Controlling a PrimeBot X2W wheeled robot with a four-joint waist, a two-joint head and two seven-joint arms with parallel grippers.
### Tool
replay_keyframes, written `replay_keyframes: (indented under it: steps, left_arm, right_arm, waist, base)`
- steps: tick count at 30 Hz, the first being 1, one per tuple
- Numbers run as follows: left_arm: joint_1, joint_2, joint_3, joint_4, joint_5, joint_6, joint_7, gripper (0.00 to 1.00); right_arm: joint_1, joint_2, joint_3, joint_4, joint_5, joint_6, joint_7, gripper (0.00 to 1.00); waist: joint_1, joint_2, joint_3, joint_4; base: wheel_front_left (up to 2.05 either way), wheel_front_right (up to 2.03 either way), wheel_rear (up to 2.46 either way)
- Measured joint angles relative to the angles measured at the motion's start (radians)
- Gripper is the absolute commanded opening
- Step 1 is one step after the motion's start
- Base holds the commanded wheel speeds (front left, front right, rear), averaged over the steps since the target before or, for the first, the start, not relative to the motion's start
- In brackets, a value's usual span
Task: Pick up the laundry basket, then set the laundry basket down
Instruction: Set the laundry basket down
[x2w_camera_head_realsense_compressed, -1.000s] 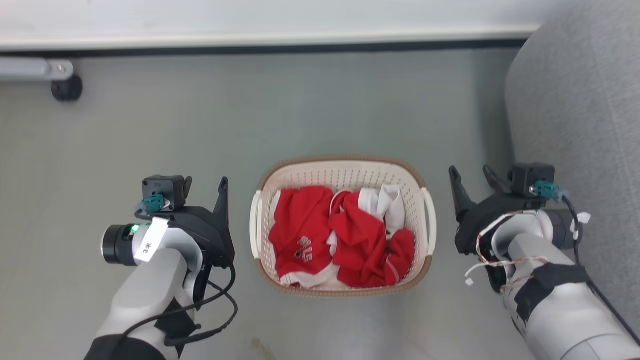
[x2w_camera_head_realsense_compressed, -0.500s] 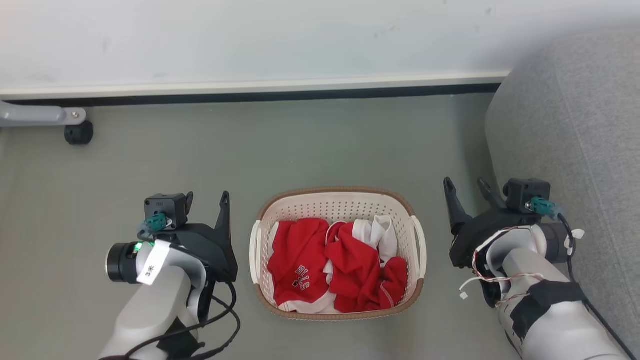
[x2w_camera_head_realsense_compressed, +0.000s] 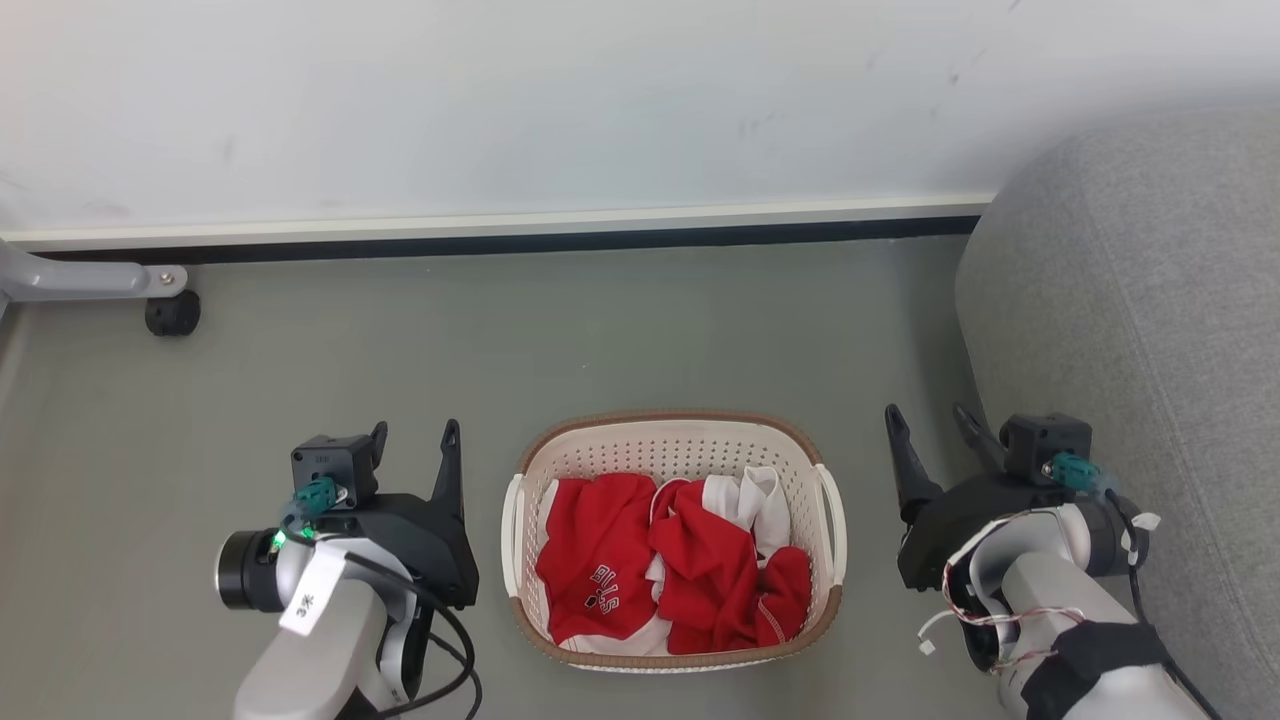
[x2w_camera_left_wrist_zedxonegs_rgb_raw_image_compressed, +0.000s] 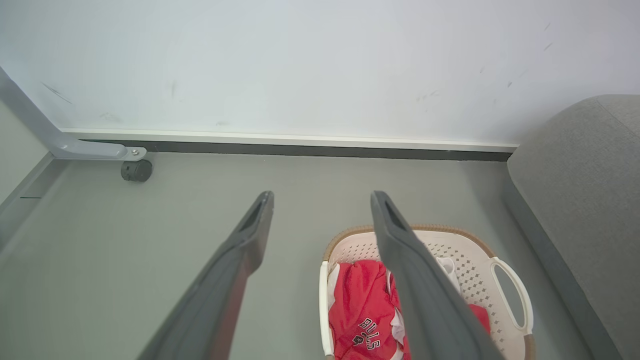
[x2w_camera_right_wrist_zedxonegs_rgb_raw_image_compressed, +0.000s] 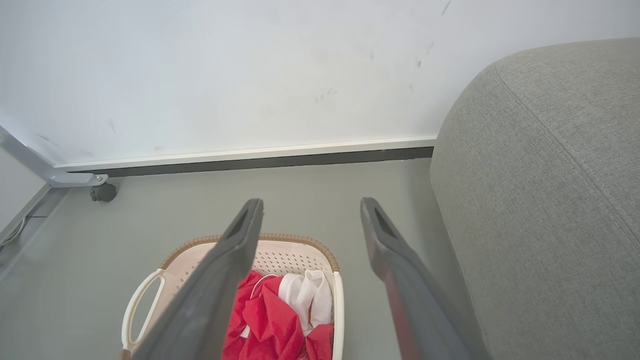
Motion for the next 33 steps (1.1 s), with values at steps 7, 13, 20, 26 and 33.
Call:
replay_keyframes:
  steps: [7,13,20,26,33]
  left_arm:
    - [0.060,0.013,0.012,-0.082,0.035,0.018,0.000,1.00]
    - [0.119,0.013,0.019,-0.159,0.069,0.031,0.000,1.00]
    - [0.183,0.013,0.028,-0.251,0.095,0.042,0.000,1.00]
    - [0.227,0.014,0.040,-0.321,0.119,0.045,0.000,1.00]
    - [0.258,0.015,0.060,-0.384,0.146,0.051,0.000,1.00]
  right_arm:
    - [0.070,-0.013,-0.007,-0.090,-0.022,-0.018,0.000,1.00]
    - [0.129,-0.022,-0.012,-0.169,-0.053,-0.036,0.000,1.00]
    - [0.187,-0.033,-0.023,-0.269,-0.078,-0.061,0.000,1.00]
    - [0.230,-0.046,-0.044,-0.347,-0.085,-0.072,0.000,1.00]
    - [0.275,-0.048,-0.065,-0.422,-0.090,-0.088,0.000,1.00]
  waist:
    - [0.0000,0.0000,-0.020,-0.003]
    - [0.0000,0.0000,-0.029,-0.005]
    - [0.0000,0.0002,-0.032,-0.007]
    - [0.0000,0.0002,-0.029,-0.009]
    - [0.0000,0.0002,-0.027,-0.008]
  base:
    - [0.00,0.00,0.00]
    - [0.00,0.00,0.00]
    - [0.00,0.00,0.00]
    - [0.00,0.00,0.00]
    - [0.00,0.00,0.00]
